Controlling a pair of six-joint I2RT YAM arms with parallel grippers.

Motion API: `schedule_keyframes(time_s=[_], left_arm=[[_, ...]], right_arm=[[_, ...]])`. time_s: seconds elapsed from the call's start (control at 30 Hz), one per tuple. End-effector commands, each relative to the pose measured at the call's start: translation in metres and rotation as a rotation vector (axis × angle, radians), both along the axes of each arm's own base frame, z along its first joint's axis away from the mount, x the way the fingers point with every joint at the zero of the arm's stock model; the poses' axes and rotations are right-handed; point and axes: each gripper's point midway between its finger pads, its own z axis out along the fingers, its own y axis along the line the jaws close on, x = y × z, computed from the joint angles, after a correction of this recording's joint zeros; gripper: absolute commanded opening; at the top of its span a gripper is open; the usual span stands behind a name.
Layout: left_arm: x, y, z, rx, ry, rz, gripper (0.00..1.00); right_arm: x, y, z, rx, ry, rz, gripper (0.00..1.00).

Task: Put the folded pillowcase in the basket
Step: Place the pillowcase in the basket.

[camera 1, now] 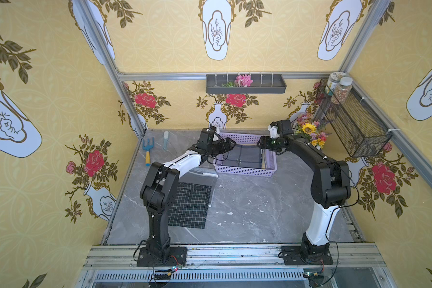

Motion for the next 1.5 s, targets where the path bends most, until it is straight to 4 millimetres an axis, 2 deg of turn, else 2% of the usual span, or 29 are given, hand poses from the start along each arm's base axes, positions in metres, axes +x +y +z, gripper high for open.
schedule_keyframes(time_s=[0.0,0.2,0.3,0.4,0.43,0.47,0.57,0.6,0.83,1.0,1.2,1.3,1.47], left_arm=[[0.002,0.013,0.01,0.046,-0.02,0.048,1.0],[-0.009,0.03,0.029,0.084,-0.051,0.093,1.0],[-0.021,0.04,0.038,0.091,-0.071,0.111,1.0],[-0.037,0.052,0.039,0.103,-0.073,0.127,1.0],[-0.044,0.055,0.039,0.108,-0.075,0.131,1.0],[-0.05,0.06,0.038,0.114,-0.075,0.135,1.0],[-0.07,0.072,0.027,0.144,-0.052,0.144,1.0],[-0.077,0.077,0.023,0.155,-0.042,0.147,1.0],[-0.121,0.099,-0.007,0.182,0.027,0.16,1.0],[-0.151,0.109,-0.04,0.204,0.108,0.16,1.0],[-0.183,0.107,-0.08,0.254,0.198,0.141,1.0],[-0.193,0.108,-0.097,0.273,0.228,0.141,1.0],[-0.202,0.104,-0.114,0.289,0.266,0.127,1.0]], right_arm=[[0.001,-0.002,0.008,-0.001,-0.024,-0.018,0.77],[-0.013,-0.005,0.025,-0.005,-0.047,-0.028,0.78],[-0.024,-0.006,0.034,-0.001,-0.057,-0.032,0.79],[-0.04,0.0,0.041,0.002,-0.06,-0.02,0.8],[-0.045,0.002,0.042,0.001,-0.06,-0.017,0.83],[-0.051,0.005,0.045,-0.002,-0.064,-0.011,0.91],[-0.068,0.019,0.049,-0.021,-0.067,0.015,0.93],[-0.075,0.025,0.051,-0.029,-0.071,0.027,0.97],[-0.118,0.073,0.053,-0.05,-0.069,0.106,0.97],[-0.143,0.094,0.051,-0.052,-0.071,0.134,0.97],[-0.16,0.095,0.049,-0.046,-0.073,0.129,0.97],[-0.165,0.091,0.05,-0.044,-0.091,0.12,0.97],[-0.175,0.087,0.055,-0.021,-0.119,0.121,0.97]])
